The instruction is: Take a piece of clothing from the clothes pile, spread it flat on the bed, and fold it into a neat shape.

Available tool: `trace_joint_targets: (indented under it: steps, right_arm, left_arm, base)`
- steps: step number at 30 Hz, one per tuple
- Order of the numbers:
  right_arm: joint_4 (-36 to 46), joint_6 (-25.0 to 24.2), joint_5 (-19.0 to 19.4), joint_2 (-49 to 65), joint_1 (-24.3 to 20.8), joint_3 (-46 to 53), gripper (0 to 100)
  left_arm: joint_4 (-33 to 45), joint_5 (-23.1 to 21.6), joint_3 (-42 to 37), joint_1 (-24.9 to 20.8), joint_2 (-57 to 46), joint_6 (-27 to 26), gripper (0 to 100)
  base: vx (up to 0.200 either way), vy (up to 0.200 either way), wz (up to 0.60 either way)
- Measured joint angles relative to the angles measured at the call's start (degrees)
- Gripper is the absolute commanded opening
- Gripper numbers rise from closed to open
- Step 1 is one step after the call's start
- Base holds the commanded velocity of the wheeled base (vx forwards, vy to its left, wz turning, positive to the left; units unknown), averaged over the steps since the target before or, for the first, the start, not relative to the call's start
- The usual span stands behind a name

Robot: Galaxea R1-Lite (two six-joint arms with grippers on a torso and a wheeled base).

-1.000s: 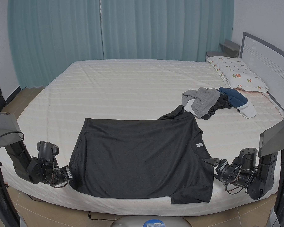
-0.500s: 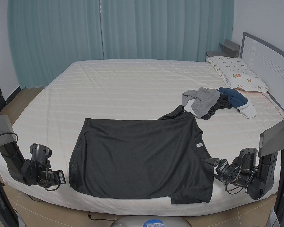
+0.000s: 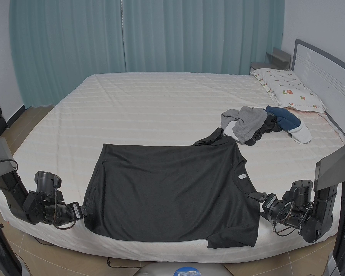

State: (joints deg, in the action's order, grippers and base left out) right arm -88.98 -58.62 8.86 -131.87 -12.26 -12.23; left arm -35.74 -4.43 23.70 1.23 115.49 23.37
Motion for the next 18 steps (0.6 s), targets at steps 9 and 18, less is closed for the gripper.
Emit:
trace_joint_targets:
  steps: [9,18]
  right_arm:
    - [0.00,0.00,0.00,-0.02,-0.05,0.00,100]
    - [0.00,0.00,-0.02,-0.02,-0.11,0.00,100]
  left_arm:
    - [-0.22,-1.97,1.99,-2.57,0.22,6.74,100]
    - [-1.17,-1.97,2.56,-2.94,2.21,6.55,0]
  base:
    - [0.000,0.000,0.00]
    - [0.000,0.000,0.00]
